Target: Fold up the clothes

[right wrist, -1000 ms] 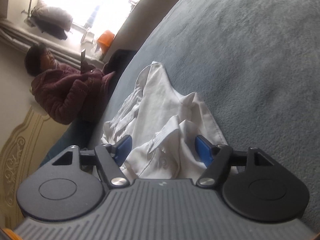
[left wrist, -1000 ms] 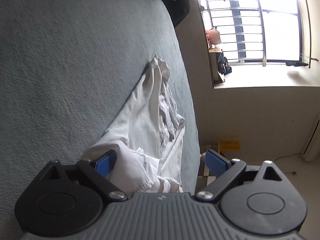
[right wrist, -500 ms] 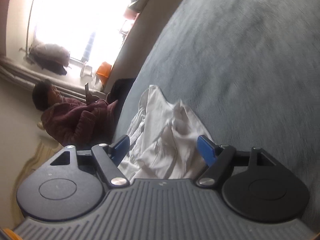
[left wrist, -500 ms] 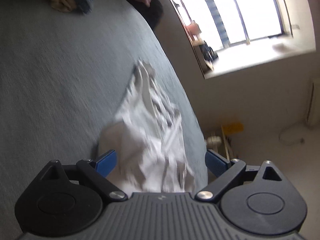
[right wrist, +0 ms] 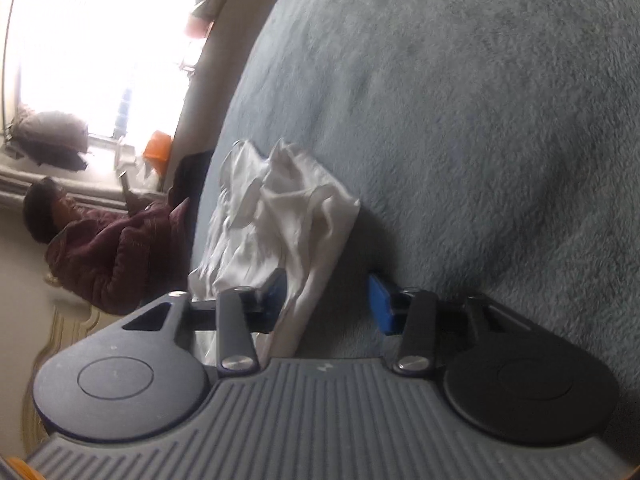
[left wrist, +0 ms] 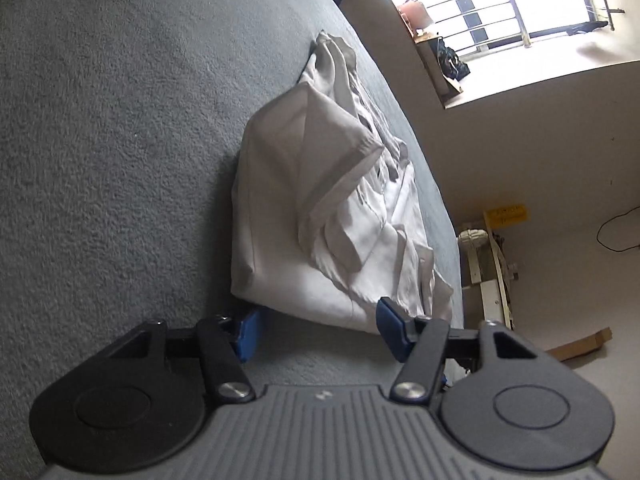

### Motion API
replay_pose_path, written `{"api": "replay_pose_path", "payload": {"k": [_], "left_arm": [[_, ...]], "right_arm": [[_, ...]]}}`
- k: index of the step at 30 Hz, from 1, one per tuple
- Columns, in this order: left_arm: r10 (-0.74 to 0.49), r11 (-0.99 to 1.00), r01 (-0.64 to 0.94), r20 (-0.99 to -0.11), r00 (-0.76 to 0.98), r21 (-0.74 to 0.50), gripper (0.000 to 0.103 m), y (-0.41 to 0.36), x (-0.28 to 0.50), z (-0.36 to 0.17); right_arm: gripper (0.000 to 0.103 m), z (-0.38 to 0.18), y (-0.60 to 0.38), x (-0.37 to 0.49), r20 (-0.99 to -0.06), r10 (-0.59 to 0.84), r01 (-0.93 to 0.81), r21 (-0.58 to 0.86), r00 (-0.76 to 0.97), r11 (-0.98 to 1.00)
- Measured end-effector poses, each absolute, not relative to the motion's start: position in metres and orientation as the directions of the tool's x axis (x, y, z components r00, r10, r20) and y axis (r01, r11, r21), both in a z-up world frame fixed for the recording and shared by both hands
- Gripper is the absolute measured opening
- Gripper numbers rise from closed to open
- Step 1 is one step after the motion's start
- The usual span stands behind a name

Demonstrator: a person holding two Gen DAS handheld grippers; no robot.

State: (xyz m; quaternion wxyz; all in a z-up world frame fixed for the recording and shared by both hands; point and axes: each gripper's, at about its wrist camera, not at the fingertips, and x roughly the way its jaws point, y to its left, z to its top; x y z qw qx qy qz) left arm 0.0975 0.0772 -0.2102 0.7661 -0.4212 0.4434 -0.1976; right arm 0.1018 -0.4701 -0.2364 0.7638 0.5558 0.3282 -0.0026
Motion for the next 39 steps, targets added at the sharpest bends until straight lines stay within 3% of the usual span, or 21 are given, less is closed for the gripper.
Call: {"api": "replay_pose_path", "payload": {"k": [3, 7, 20, 24, 36, 39], "left_arm": [[-0.654, 0.587, -0.074, -0.526, 0.544, -0.806, 0.045, 0.081, 0.093, -0.211], [-0.631, 0.590, -0.102, -0.536, 0.561, -0.801, 0.028, 0.086, 0.093, -0.216], [-0.607, 0.583, -0.113, -0.524, 0.598, -0.804, 0.018, 0.085, 0.100, -0.221], [-0.588, 0.609, -0.109, -0.540, 0.602, -0.785, 0.008, 0.079, 0.104, -0.219], [-0.598, 0.580, -0.113, -0.516, 0.613, -0.807, 0.010, 0.075, 0.112, -0.221], [-0.573, 0.610, -0.106, -0.529, 0.626, -0.785, 0.005, 0.072, 0.109, -0.218]], "right_arm": [[0.022, -0.240, -0.471, 0.101, -0.504, 0.339, 0.381, 0.848, 0.794, 0.369], [0.020, -0.246, -0.471, 0.103, -0.490, 0.326, 0.380, 0.857, 0.808, 0.347], [0.019, -0.252, -0.466, 0.130, -0.447, 0.325, 0.352, 0.883, 0.833, 0.311], [0.019, -0.255, -0.464, 0.141, -0.430, 0.339, 0.335, 0.892, 0.836, 0.304], [0.021, -0.256, -0.468, 0.149, -0.402, 0.369, 0.308, 0.907, 0.838, 0.287], [0.019, -0.255, -0.468, 0.147, -0.405, 0.359, 0.303, 0.902, 0.841, 0.306]]}}
